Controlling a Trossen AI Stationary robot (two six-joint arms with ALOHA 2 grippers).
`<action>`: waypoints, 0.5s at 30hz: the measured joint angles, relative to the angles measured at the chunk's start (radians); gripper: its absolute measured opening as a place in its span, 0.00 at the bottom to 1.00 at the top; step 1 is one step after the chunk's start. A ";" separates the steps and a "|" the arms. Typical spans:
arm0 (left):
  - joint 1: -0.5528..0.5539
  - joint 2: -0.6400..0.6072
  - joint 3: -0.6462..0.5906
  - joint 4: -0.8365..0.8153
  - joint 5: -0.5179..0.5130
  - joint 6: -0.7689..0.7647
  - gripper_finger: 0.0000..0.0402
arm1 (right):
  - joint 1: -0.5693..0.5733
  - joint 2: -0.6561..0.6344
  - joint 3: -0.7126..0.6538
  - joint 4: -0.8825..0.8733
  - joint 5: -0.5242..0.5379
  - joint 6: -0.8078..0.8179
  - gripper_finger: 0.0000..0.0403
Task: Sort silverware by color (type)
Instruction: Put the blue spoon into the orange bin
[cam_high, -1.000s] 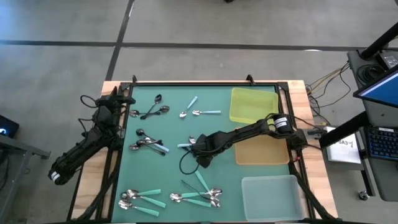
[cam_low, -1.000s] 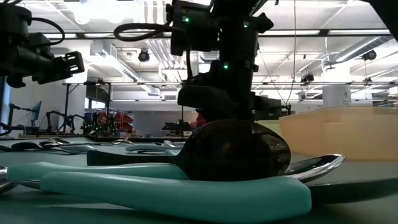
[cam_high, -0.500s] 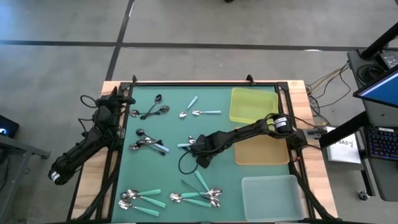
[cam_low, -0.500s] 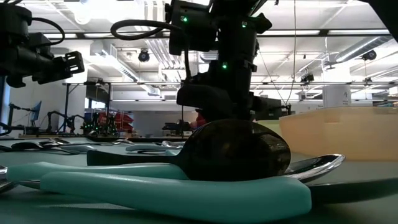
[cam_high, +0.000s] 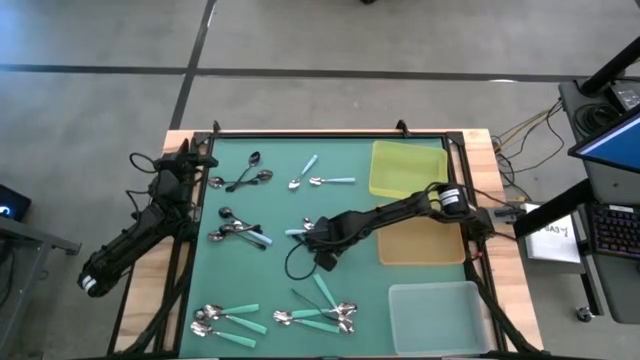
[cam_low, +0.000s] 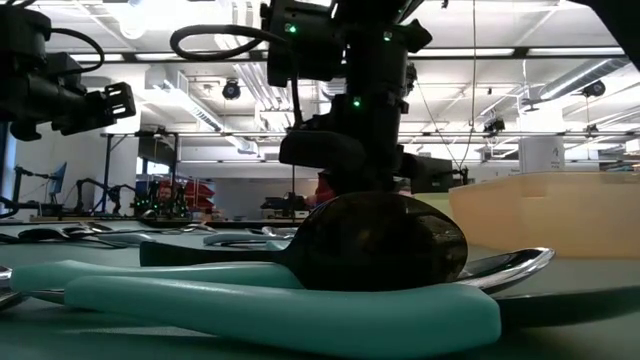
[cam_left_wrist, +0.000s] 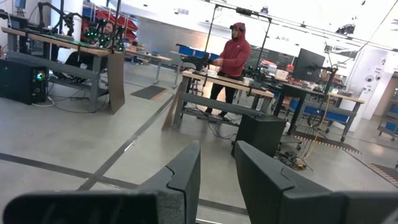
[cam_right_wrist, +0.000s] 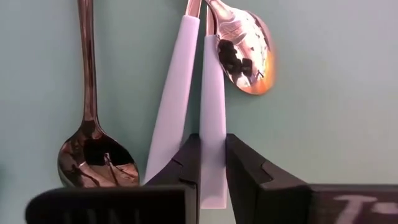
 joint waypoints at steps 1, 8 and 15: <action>0.000 0.000 0.000 0.000 0.000 0.000 0.21 | 0.000 0.000 0.014 -0.014 0.004 -0.006 0.08; 0.000 0.000 0.000 0.000 0.000 0.000 0.21 | -0.001 -0.005 0.155 -0.169 0.032 -0.065 0.08; 0.000 0.000 0.000 0.000 0.000 0.000 0.21 | -0.001 -0.006 0.298 -0.391 0.177 -0.114 0.08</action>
